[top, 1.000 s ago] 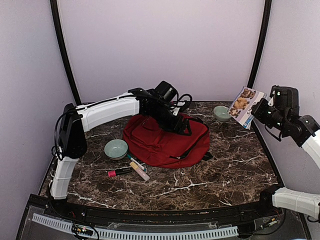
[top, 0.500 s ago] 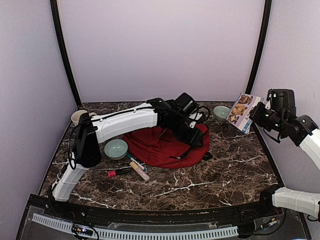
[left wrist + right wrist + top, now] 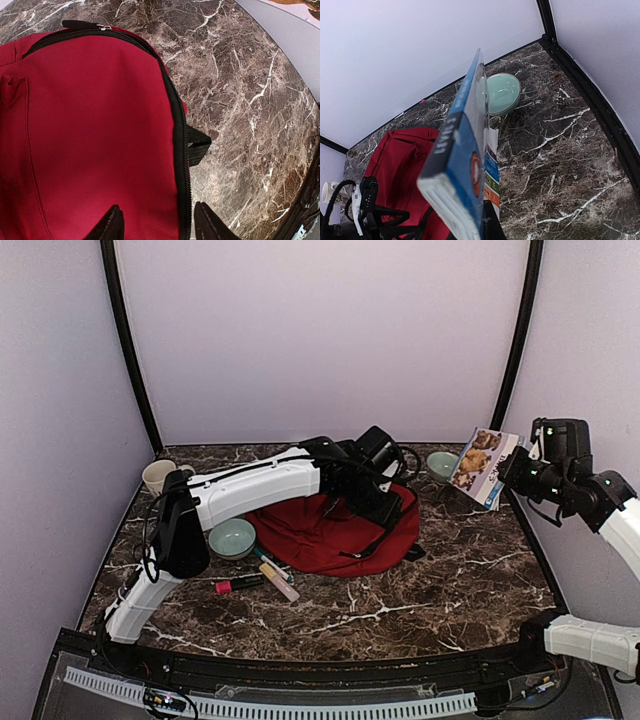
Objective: Pack the student bag
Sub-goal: Open the largest pocket of the student bag.
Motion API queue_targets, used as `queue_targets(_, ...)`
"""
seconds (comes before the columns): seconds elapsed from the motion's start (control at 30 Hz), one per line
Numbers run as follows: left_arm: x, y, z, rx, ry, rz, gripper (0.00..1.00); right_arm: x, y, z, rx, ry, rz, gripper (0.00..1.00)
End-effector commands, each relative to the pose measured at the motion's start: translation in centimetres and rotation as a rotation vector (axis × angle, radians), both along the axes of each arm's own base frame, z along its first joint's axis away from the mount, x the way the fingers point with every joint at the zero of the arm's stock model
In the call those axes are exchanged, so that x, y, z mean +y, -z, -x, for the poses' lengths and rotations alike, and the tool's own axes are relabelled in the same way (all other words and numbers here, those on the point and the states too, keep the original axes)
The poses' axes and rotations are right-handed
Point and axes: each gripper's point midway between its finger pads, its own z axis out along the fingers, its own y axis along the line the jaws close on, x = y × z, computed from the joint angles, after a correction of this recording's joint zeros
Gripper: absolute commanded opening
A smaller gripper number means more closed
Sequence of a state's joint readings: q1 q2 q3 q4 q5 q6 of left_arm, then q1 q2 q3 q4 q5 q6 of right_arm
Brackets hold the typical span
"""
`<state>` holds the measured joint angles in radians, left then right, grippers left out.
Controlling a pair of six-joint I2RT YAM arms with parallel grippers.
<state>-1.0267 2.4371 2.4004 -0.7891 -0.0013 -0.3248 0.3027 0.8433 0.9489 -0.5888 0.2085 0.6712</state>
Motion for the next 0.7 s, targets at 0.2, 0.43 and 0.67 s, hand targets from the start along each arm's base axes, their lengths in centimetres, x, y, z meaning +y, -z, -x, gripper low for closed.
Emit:
queue_targets(0.2, 0.2, 1.0, 1.1, 0.017, 0.043, -0.048, 0.48, 0.4, -1.1, -0.4, -0.046, -0.021, -0.024, 0.0)
queue_targets(0.43, 0.0, 0.8, 1.1, 0.004, 0.065, -0.048, 0.38, 0.6, -0.4, -0.5, -0.027, -0.03, -0.026, 0.0)
queue_targets(0.67, 0.5, -0.4, 1.1, -0.005, 0.06, -0.055, 0.0, 0.7, 0.0, -0.3, -0.015, -0.04, -0.018, 0.0)
